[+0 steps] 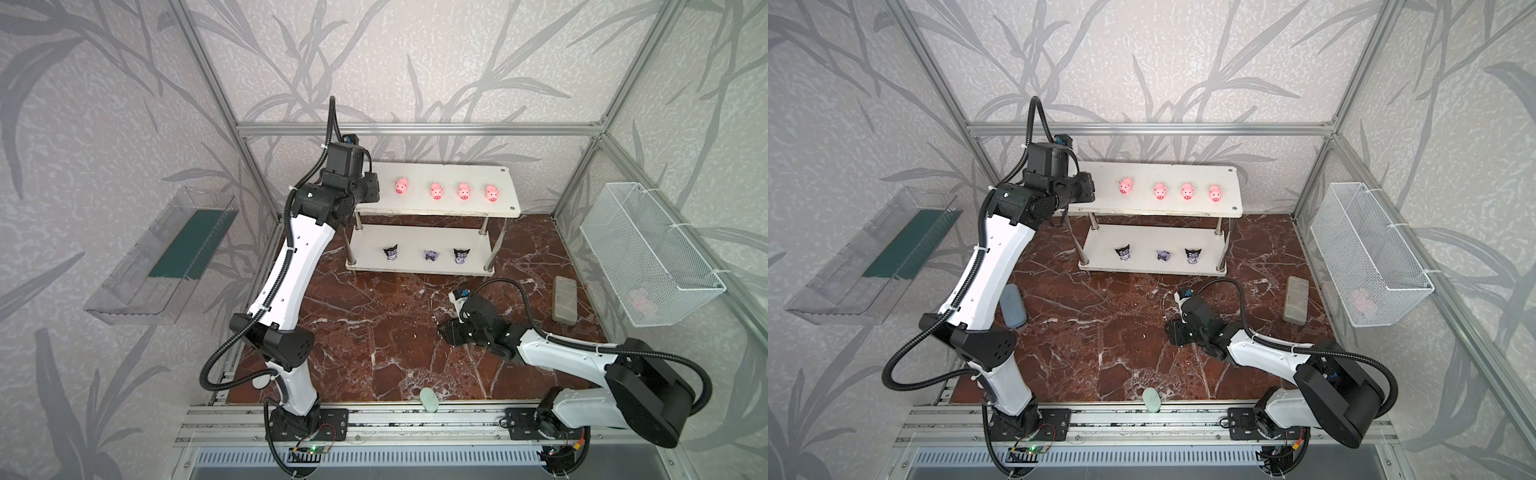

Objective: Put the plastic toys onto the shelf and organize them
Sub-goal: 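Lift the pink pig with the left gripper and carry it over the top shelf, then lower the pink pig at the end of the row and open the left gripper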

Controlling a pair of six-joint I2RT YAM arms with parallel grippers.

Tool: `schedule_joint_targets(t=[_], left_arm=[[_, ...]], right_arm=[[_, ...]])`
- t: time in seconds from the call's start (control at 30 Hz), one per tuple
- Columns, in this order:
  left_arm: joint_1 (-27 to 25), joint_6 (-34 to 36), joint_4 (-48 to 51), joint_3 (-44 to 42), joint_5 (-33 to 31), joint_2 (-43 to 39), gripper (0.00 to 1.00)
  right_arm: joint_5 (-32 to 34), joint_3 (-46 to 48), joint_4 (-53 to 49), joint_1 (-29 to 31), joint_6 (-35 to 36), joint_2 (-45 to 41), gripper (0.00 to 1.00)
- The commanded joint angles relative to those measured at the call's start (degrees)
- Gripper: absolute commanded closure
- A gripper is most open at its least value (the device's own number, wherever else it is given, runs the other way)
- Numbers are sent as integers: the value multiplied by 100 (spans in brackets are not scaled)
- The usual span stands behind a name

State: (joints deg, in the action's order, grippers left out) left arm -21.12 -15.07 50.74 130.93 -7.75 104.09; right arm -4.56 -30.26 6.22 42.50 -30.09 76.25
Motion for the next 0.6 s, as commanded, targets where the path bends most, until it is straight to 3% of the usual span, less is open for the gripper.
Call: schedule_joint_targets(t=[0.0, 0.57], left_arm=[[60, 189, 184, 361, 34, 198, 74], [319, 276, 110, 429, -162, 707, 73]], right_arm=[[60, 47, 116, -22, -24, 23, 46], [34, 9, 272, -39, -59, 268, 46]])
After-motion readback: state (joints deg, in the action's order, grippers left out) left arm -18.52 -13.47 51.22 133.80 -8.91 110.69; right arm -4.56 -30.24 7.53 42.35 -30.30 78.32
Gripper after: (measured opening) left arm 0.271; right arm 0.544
